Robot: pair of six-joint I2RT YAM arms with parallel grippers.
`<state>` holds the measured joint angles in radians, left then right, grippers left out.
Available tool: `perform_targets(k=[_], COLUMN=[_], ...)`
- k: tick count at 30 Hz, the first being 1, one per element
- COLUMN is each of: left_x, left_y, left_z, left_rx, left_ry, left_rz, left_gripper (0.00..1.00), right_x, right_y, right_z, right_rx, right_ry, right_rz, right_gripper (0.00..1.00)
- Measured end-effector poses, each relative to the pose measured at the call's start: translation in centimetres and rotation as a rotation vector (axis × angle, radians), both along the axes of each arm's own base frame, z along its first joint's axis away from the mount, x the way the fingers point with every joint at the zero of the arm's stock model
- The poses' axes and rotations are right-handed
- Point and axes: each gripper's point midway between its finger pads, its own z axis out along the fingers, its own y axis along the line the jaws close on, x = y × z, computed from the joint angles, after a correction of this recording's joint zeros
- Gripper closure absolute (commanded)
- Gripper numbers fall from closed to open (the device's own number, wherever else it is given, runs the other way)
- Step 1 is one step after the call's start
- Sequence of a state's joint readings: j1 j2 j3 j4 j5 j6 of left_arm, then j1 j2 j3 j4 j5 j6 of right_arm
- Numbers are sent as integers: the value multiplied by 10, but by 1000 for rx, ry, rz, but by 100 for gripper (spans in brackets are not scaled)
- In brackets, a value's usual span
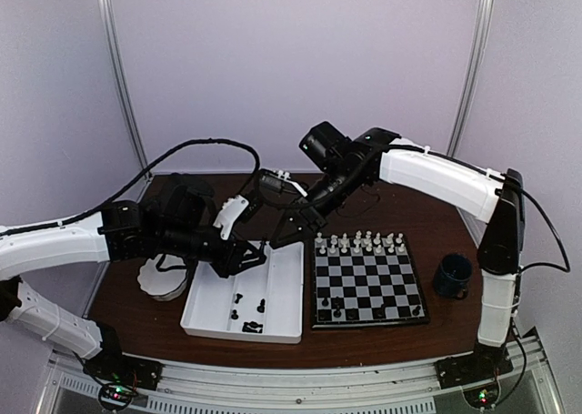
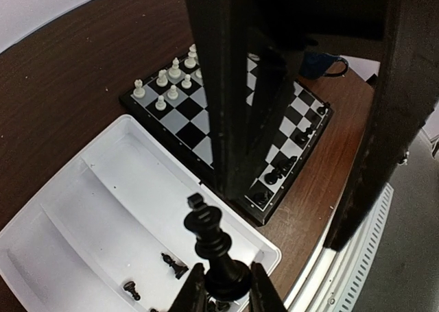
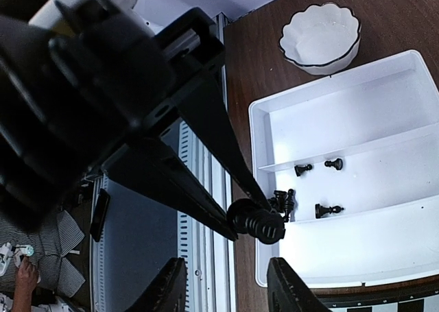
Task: Set up the chess pieces on the board
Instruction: Pass from the left arm to the right
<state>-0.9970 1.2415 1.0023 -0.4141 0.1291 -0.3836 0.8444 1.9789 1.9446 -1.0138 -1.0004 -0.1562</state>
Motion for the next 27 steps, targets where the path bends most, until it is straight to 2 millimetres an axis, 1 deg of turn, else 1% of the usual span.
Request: perform_targets(k=[7, 9, 10, 18, 20, 21, 23, 27], left_x=[-1, -1, -1, -3, -3, -3, -2, 2], left_y=[-5, -7, -8, -9, -10, -10, -9, -7], left_z=[6, 7, 7, 6, 6, 6, 6, 5], left_rx=[-32, -46, -49, -60, -64, -65, -64, -53], left_ry=[-4, -4, -2, 10, 8, 7, 7, -10], left_rz=[-17, -19, -20, -25, -25, -24, -22, 3], left_gripper=[88, 88, 88, 88, 87, 83, 70, 54], right_x=[5, 8, 8, 9, 10, 10, 10, 11], right_y=[9, 12, 13, 18, 18, 18, 18, 17], right_z=[8, 8, 8, 4, 4, 4, 3, 2], right_rx=[23, 30, 32, 32, 32, 34, 34, 31], right_ry=[24, 26, 30, 69, 69, 67, 64, 45], right_rz=[-20, -23, -24, -30, -31, -30, -31, -28], right_gripper=[58, 60, 62, 87, 91, 93, 94, 96])
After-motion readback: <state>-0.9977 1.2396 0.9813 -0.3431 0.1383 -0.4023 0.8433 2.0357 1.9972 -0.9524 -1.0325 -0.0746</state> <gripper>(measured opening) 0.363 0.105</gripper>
